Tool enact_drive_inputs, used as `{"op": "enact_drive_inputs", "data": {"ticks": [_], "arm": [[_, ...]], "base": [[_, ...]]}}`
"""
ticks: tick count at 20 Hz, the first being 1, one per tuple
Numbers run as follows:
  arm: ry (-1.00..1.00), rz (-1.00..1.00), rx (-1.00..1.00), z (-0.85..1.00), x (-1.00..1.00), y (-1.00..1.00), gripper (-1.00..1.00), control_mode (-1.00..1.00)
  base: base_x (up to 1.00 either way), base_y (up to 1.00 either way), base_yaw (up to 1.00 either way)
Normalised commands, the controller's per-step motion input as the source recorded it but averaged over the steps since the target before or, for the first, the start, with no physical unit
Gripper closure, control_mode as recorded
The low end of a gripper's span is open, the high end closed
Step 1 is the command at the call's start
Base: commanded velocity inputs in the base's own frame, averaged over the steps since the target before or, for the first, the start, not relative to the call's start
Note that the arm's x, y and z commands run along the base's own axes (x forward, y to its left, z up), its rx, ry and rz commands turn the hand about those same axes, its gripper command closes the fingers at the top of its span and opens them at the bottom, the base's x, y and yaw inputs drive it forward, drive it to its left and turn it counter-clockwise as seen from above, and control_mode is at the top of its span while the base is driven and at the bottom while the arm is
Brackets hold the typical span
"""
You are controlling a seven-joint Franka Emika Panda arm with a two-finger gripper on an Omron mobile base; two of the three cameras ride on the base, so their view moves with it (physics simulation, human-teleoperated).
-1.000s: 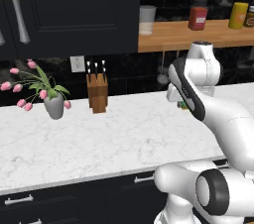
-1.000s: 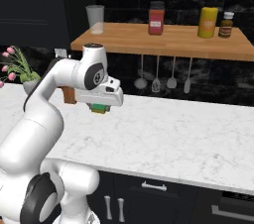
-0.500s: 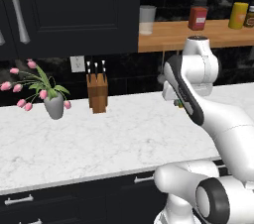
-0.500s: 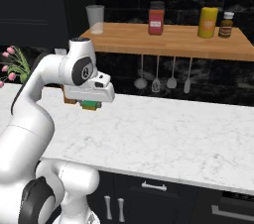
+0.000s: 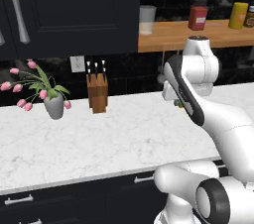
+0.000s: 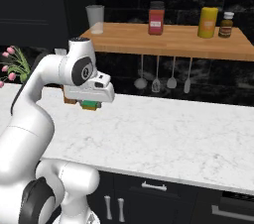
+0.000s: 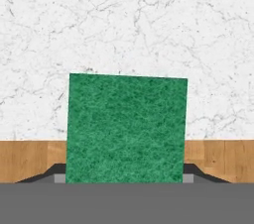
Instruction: Pick up the sponge from the counter and clean the cutting board by briefly scrubbing or pressing down on the cutting board. Once finished, release the sponge.
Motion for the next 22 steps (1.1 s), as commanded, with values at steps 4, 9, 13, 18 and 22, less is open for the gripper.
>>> {"op": "enact_drive_inputs", "data": {"ticks": [4, 9, 13, 18, 22], "arm": [[0.00, 0.00, 0.00, 0.00, 0.00, 0.00, 1.00, 1.00], [0.00, 0.00, 0.00, 0.00, 0.00, 0.00, 1.00, 1.00], [0.00, 0.00, 0.00, 0.00, 0.00, 0.00, 1.00, 1.00], [0.00, 0.00, 0.00, 0.00, 0.00, 0.00, 1.00, 1.00], [0.00, 0.00, 0.00, 0.00, 0.00, 0.00, 1.00, 1.00]], "base": [[-0.08, -0.47, 0.00], [0.00, -0.81, 0.00], [-0.06, -0.90, 0.00], [-0.06, -0.90, 0.00], [0.00, -0.82, 0.00]]}}
